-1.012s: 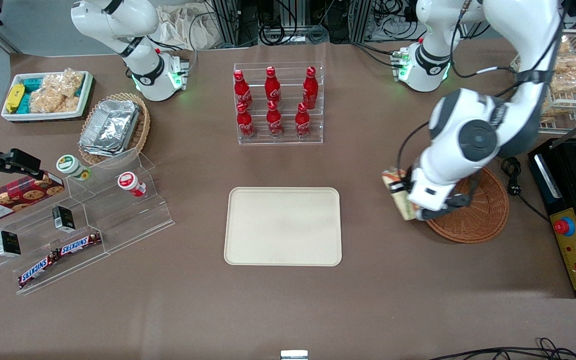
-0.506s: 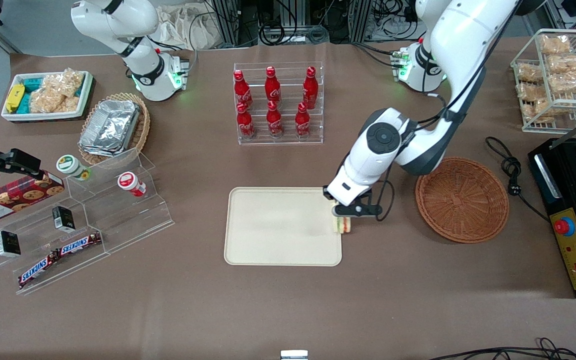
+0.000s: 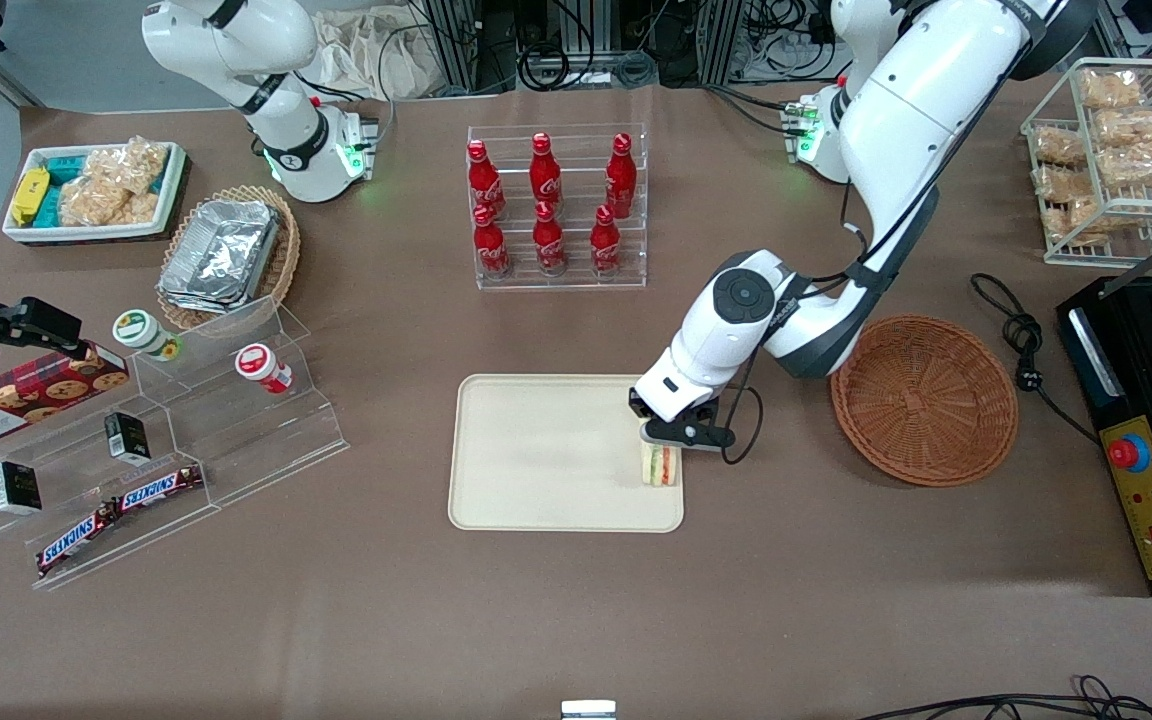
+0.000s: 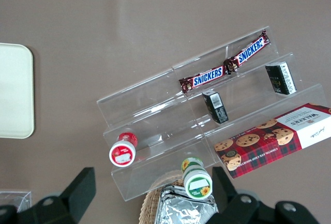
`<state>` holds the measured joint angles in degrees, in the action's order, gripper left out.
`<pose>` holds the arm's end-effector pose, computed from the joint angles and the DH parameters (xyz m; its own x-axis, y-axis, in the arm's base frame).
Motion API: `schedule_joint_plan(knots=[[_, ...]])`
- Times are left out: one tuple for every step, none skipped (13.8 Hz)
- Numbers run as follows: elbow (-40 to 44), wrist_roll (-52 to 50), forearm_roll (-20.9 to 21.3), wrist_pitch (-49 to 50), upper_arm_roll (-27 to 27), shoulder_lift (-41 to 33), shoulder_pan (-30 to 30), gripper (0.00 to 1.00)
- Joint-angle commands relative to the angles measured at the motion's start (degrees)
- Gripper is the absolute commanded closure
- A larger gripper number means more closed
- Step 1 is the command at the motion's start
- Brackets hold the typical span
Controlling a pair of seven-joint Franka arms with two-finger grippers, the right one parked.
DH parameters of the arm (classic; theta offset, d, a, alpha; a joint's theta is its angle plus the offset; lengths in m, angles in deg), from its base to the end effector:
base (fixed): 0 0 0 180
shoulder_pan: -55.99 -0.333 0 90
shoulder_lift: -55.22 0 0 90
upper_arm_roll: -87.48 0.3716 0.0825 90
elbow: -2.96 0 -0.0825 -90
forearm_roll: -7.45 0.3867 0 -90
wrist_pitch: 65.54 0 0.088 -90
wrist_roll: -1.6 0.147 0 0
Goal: Place sandwich from basket to tray
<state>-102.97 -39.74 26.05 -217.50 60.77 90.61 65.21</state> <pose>0.5897 -0.3913 0.2498 0.9834 -0.0437 0.1759 -0.0810 -0.9742 0.2107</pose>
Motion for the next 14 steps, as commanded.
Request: schedule_joint_plan(knots=[[1.4, -4.7, 0.7, -0.2, 0.3, 0.0, 0.6, 0.37], [1.4, -7.7, 1.0, -0.2, 0.3, -0.5, 0.4, 0.28], [1.4, -9.8, 1.1, -0.2, 0.2, -1.5, 0.2, 0.12], [1.3, -11.6, 0.7, -0.1, 0.3, -3.2, 0.2, 0.0], [1.1, -13.2, 0.6, 0.6, 0.3, -5.9, -0.5, 0.0], [0.9, -13.9, 0.4, 2.8, 0.3, -8.3, -1.9, 0.0], [1.3, -13.9, -0.2, 6.8, 0.1, -10.4, -3.2, 0.0], [1.5, -13.4, -2.2, 10.9, 0.0, -12.8, -4.1, 0.0], [1.5, -12.7, -4.4, 14.1, 0.1, -15.4, -4.9, 0.0], [1.5, -11.1, -5.6, 16.9, 0.0, -17.6, -6.1, 0.0], [1.8, -8.2, -7.4, 19.7, 0.0, -19.5, -7.4, 0.0], [2.7, -4.8, -10.5, 23.1, 0.1, -21.4, -8.2, 0.0], [4.6, -0.3, -13.8, 28.1, 0.2, -23.0, -9.6, 0.0], [7.5, 4.7, -16.9, 34.5, 0.2, -24.0, -12.2, 0.0]])
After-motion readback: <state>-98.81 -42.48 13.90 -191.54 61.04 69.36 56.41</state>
